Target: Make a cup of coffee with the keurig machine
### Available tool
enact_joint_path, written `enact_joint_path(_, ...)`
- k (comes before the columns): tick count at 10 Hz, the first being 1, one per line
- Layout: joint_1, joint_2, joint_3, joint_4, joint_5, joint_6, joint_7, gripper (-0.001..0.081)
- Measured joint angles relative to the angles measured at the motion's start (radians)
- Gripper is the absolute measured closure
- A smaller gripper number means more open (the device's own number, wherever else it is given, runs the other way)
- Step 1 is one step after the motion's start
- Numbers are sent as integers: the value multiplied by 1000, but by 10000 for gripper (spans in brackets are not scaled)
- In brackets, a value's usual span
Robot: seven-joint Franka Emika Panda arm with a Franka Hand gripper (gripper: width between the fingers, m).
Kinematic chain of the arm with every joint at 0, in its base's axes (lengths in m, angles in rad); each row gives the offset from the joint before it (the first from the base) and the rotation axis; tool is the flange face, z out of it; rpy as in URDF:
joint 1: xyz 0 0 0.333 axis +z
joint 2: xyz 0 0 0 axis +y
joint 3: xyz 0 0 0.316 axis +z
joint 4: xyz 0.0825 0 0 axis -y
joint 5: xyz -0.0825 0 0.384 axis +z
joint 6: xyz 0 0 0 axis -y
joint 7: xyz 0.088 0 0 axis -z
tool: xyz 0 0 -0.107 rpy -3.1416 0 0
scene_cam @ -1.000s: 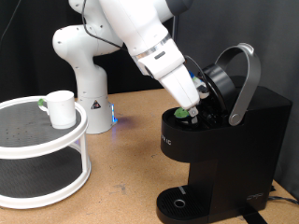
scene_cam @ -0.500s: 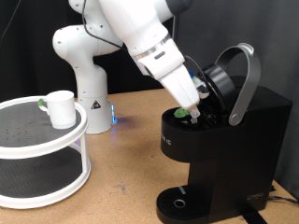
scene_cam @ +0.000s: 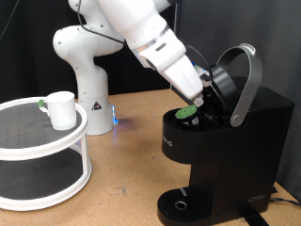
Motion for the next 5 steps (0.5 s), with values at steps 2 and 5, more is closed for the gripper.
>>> enact_joint_path(2,0,-36,-2,-12,-8,-15,3,3)
enact_joint_path(5,-1,-44,1,-22,-63,-26,52,3)
